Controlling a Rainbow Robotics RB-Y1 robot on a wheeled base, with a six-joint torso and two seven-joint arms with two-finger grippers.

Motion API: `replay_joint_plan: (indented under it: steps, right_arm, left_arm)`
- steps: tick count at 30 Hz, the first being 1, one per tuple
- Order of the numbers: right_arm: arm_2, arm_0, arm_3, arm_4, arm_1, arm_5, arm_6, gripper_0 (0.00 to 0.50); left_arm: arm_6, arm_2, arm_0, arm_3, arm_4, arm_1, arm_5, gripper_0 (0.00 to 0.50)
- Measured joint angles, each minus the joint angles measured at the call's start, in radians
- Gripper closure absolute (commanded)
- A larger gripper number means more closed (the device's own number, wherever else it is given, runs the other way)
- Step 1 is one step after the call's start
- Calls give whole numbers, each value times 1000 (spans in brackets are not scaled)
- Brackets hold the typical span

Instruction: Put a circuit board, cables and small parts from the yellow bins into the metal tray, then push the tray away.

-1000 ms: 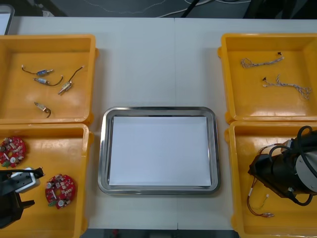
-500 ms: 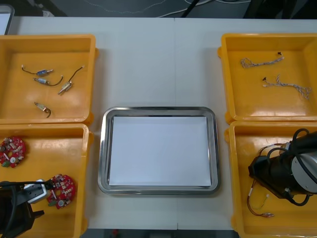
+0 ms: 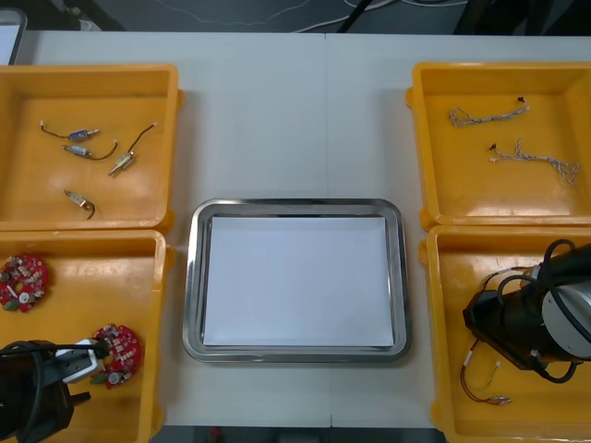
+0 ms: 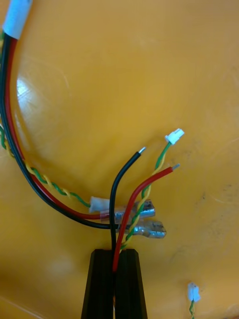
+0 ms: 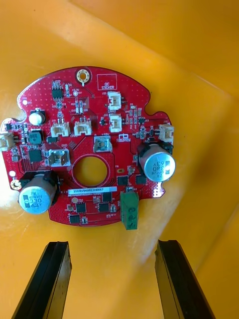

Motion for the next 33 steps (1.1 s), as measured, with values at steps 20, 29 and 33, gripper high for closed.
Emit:
replay_joint_plan:
  steps: [20, 29, 33]
  right_arm:
    - [-120, -82, -129, -43, 0, 289, 3, 500]
    - [-237, -82, -144, -63, 0, 293, 126, 500]
    - [-284, -82, -123, -73, -3, 293, 222, 500]
  left_arm:
    - [0, -74, -26, 1, -46, 2, 0, 7]
    - [1, -78, -35, 1, -69, 2, 0, 38]
    - [1, -81, -39, 1, -80, 2, 0, 100]
